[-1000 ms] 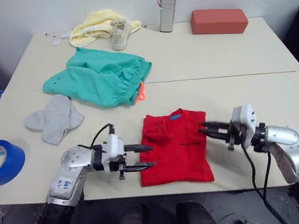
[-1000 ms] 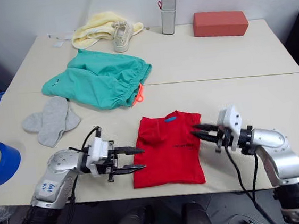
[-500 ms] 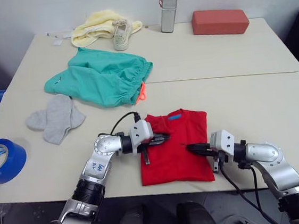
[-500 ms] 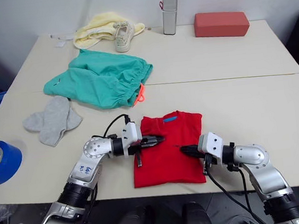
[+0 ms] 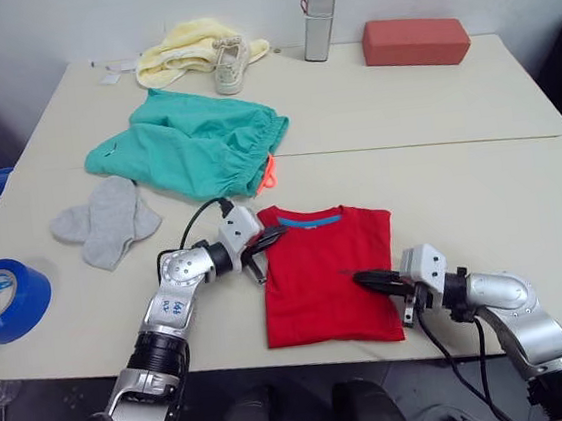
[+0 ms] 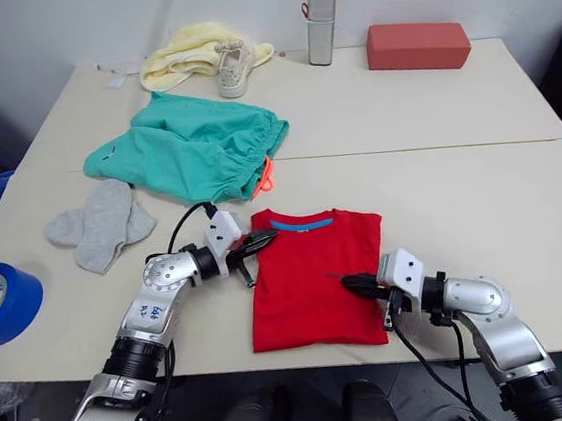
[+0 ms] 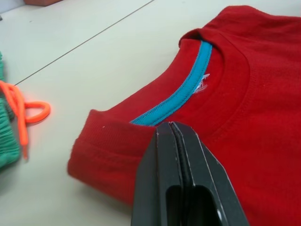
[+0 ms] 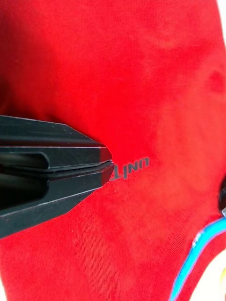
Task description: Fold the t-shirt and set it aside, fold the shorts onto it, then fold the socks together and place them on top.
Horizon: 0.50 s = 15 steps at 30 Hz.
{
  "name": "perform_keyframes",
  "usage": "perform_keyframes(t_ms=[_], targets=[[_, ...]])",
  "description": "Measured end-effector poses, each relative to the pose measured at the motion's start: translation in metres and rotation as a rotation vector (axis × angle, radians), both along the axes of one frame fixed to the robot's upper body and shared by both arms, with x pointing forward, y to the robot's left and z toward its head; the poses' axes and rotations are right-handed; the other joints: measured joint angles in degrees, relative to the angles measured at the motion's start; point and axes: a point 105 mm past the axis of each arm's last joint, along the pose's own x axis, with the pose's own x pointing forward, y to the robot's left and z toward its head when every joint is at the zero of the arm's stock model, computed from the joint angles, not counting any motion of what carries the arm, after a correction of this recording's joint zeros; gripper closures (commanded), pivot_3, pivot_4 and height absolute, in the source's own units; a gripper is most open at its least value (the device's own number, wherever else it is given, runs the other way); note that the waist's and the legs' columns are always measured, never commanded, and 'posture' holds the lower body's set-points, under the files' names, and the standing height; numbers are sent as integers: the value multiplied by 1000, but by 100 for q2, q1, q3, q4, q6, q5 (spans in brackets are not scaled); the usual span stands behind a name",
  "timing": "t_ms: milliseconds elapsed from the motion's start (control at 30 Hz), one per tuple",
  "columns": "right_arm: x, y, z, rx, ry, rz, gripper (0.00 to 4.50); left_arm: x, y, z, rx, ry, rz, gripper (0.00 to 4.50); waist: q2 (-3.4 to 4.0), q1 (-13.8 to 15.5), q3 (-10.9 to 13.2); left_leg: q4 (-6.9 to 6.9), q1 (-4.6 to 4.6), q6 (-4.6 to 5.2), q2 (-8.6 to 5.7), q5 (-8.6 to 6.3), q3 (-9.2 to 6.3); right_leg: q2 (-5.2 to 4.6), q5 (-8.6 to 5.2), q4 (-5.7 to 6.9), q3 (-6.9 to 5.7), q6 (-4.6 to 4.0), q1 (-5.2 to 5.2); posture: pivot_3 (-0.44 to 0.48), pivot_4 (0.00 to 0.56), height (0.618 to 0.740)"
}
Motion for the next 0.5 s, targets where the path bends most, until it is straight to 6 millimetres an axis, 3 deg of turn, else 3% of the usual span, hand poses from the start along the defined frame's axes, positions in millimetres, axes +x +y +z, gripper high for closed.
perform_keyframes(t_ms=[133, 200, 367, 500], targets=[[19, 6, 26, 48, -64, -22, 4500, -22, -10, 23, -116, -39, -171, 4483, 0, -13, 0, -1, 0, -7, 4, 3, -3, 1, 0, -1, -2, 0, -2, 0, 150, 740], [26, 13, 27, 36, -76, -19, 4500, -31, -16, 30, -118, -63, -243, 4483, 0, -13, 0, 0, 0, -7, 2, 3, -1, 1, 0, -1, -2, 0, 0, 0, 150, 740], [46, 21, 5, 6, -13, -84, 4500, -44, -33, 1, -38, 30, -288, 4483, 0, 2, 0, 3, -2, -3, -2, 2, 0, 1, 0, 6, -1, 0, 0, 0, 150, 740], [60, 21, 1, 11, -14, -148, 4500, -35, -36, -10, 10, 56, -190, 4483, 0, -12, -1, 4, -1, -3, 1, 2, -1, 1, 0, 28, 1, 0, -1, 0, 150, 740]])
